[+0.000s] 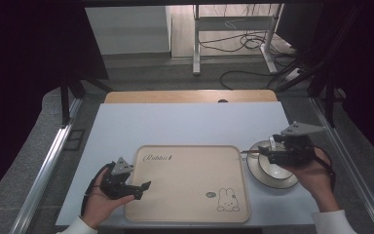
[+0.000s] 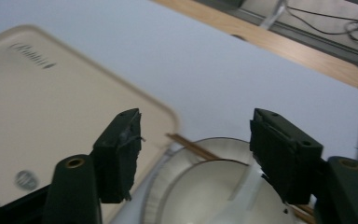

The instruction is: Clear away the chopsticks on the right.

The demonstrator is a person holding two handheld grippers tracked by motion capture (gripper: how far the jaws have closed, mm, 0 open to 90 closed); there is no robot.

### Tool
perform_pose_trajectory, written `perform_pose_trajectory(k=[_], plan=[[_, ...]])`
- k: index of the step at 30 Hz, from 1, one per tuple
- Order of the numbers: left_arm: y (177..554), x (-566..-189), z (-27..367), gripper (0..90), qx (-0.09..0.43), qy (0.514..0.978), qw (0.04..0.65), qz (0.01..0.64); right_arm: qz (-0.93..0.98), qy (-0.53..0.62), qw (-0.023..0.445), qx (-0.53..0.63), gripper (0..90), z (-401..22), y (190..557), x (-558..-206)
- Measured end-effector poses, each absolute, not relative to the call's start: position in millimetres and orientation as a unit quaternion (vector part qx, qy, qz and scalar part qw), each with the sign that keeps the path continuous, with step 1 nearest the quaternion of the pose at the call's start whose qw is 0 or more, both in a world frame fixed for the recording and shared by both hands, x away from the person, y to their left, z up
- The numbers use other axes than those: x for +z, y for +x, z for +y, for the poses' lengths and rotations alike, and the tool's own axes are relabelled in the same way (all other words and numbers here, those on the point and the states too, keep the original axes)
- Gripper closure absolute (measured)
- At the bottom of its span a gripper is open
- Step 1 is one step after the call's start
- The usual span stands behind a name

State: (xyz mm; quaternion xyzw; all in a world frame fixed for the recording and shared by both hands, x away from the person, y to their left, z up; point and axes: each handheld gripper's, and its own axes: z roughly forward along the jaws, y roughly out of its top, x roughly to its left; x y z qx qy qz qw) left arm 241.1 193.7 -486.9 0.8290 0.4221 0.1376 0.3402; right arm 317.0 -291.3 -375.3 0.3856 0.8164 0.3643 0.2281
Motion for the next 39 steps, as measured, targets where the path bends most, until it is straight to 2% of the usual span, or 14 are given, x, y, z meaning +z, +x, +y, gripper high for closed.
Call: perform_pose_trajectory(k=[10,17,18,19,20,23,24,26,27,28,39], plan=[[242.7,-488.5,192.3,14.1,0.136,0.831,0.334,0.424,0.78,0.466,0.24,0.34,42.6,-358.1,342.4,-367.9],[242.4,-488.6,190.3,14.2,0.135,0.832,0.332,0.424,0.78,0.497,0.227,0.305,51.0,-387.2,365.0,-389.0],[242.6,-488.8,190.3,14.2,0.135,0.833,0.331,0.423,0.784,0.502,0.22,0.292,56.2,-392.0,372.7,-396.4],[242.7,-489.0,190.4,14.2,0.135,0.833,0.33,0.423,0.784,0.502,0.22,0.292,56.2,-392.0,372.7,-396.4],[242.9,-489.0,190.7,14.2,0.135,0.833,0.33,0.424,0.793,0.505,0.214,0.265,61.6,-395.7,380.8,-404.5],[242.8,-488.9,191.1,14.3,0.135,0.832,0.33,0.424,0.807,0.506,0.203,0.228,70.2,-401.5,393.2,-418.0],[242.9,-488.9,191.2,14.3,0.135,0.832,0.33,0.425,0.807,0.506,0.203,0.228,70.2,-401.5,393.2,-418.0],[243.4,-489.9,190.8,14.3,0.135,0.833,0.327,0.425,0.815,0.503,0.196,0.211,81.2,-405.2,402.7,-428.5],[243.4,-489.9,190.8,14.4,0.135,0.833,0.327,0.425,0.815,0.503,0.196,0.211,81.2,-405.2,402.7,-428.5],[244.1,-491.0,190.2,14.3,0.133,0.835,0.324,0.424,0.82,0.499,0.194,0.203,87.0,-406.0,408.2,-432.9],[245.2,-492.5,191.9,14.5,0.134,0.837,0.317,0.426,0.835,0.492,0.187,0.161,89.4,-400.8,433.7,-453.0]])
